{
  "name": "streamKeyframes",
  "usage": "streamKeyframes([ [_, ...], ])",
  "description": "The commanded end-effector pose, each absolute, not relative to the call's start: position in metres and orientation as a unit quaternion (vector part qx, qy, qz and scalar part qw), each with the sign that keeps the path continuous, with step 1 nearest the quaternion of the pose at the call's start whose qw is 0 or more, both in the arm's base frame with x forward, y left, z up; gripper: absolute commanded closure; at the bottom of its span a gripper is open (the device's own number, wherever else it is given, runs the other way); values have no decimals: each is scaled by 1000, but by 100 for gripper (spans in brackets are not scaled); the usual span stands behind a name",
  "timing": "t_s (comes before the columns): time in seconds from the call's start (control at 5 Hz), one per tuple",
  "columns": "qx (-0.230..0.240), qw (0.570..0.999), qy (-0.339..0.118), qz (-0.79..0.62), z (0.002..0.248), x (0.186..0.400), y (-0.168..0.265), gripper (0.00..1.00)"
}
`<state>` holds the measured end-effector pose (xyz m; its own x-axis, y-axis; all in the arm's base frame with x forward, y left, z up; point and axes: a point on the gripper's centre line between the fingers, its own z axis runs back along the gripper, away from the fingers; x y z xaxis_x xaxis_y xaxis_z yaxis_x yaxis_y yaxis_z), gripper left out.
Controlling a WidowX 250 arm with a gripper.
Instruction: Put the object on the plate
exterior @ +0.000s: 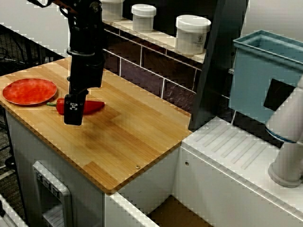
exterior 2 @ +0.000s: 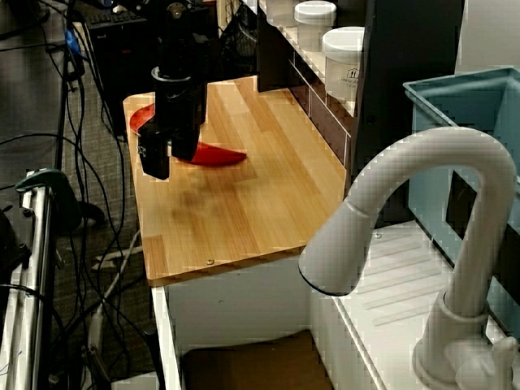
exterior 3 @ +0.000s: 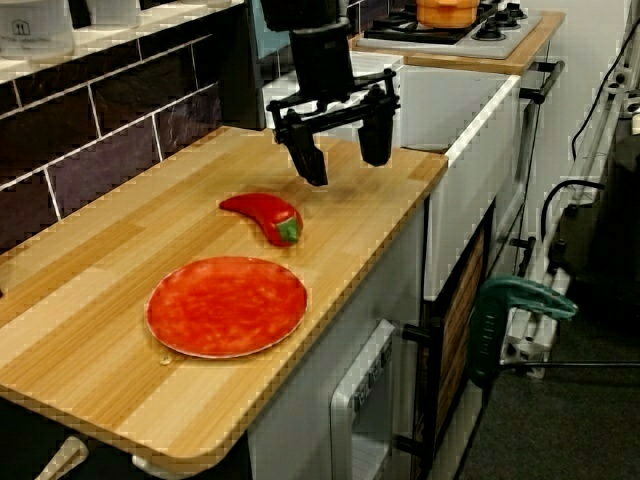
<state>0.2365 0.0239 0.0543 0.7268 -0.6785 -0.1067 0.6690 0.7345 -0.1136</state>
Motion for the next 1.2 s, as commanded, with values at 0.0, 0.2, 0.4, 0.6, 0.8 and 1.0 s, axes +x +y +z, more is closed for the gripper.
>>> streamKeyframes([
  [0.0,-34,929,71,-363,54,236,24,0],
  [0.2,-33,932,71,-354,80,241,32,0],
  [0.4,-39,941,71,-328,89,251,50,0],
  [0.6,-35,950,41,-308,89,257,62,0],
  [0.8,-41,962,-6,-270,76,268,74,0],
  [1.0,-37,968,-10,-250,64,279,78,0],
])
